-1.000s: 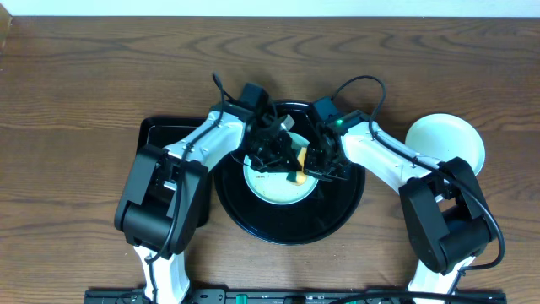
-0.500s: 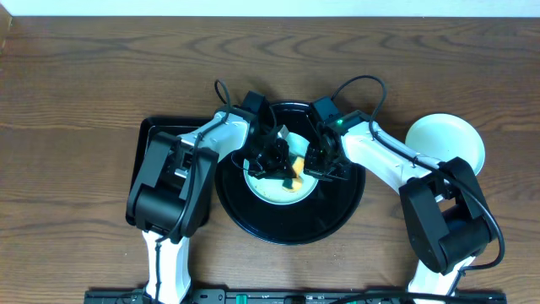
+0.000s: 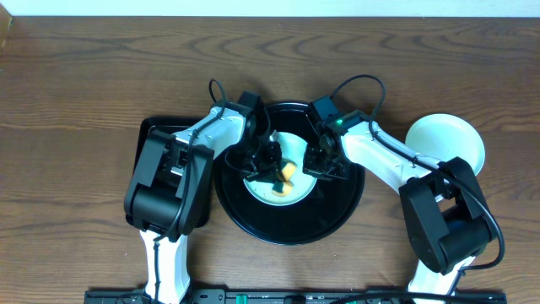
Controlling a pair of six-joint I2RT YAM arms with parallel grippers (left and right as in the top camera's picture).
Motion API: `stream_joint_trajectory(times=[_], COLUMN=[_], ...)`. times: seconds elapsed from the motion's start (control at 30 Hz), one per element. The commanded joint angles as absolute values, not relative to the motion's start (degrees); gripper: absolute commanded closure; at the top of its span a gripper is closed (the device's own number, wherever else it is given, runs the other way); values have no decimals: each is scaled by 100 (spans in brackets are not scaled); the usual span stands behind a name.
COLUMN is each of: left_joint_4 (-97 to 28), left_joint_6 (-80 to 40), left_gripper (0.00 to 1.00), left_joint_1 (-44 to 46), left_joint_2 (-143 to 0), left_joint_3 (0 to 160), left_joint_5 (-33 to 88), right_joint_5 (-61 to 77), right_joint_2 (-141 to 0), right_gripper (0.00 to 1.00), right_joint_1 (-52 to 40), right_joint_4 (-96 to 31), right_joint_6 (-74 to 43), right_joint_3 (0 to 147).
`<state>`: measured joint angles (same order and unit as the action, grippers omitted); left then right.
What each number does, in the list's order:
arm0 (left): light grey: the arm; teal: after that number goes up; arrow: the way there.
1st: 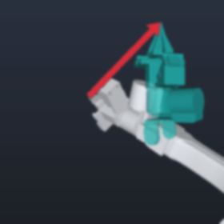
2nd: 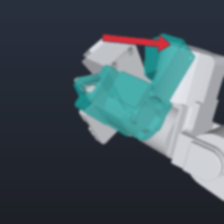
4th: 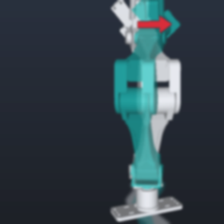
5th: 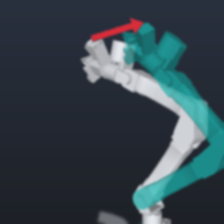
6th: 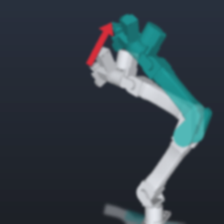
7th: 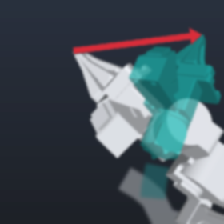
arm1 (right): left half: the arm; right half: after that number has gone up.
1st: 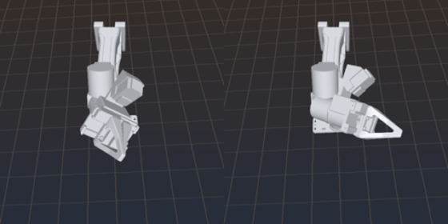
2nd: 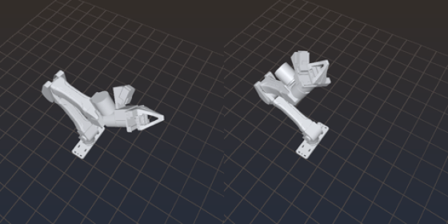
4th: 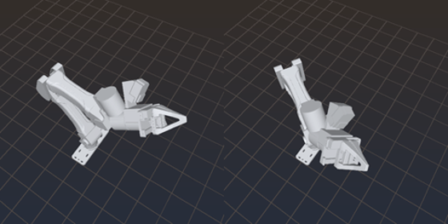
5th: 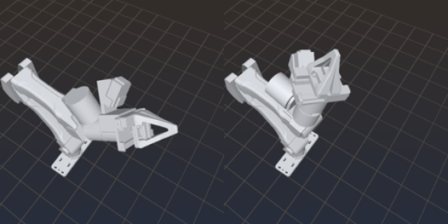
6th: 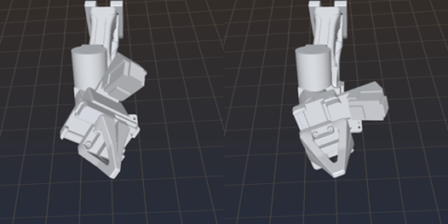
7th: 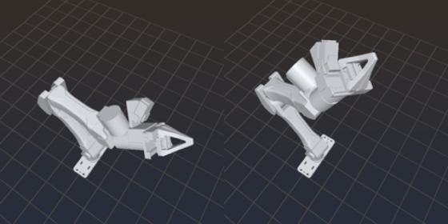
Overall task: Clean dirty plates on tray and stack at the side
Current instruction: 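Scrub the blue plate with the sponge while the right gripper holds rim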
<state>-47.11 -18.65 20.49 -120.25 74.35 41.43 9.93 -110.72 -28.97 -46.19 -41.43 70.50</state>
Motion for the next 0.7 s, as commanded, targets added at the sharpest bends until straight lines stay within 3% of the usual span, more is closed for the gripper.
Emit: stream_joint_trajectory(times=[0.0, 0.47, 0.67], left_joint_4=[-4888, -5059, -5229], left_joint_6=[-2032, -2423, -2475], left_gripper=[92, 93, 93], left_joint_1=[1450, 1192, 1190], left_joint_2=[-12492, -12492, -12492], left_joint_3=[7137, 7476, 7675], left_joint_5=[836, -1804, -2405], right_joint_5=[497, 499, 497], right_joint_2=[-11238, -11238, -11238], right_gripper=[99, 99, 99], right_joint_1=[-2803, -2803, -2803], right_joint_4=[-4799, -4772, -4818], right_joint_6=[-4106, -4106, -4106], right_joint_3=[6901, 6901, 6901])
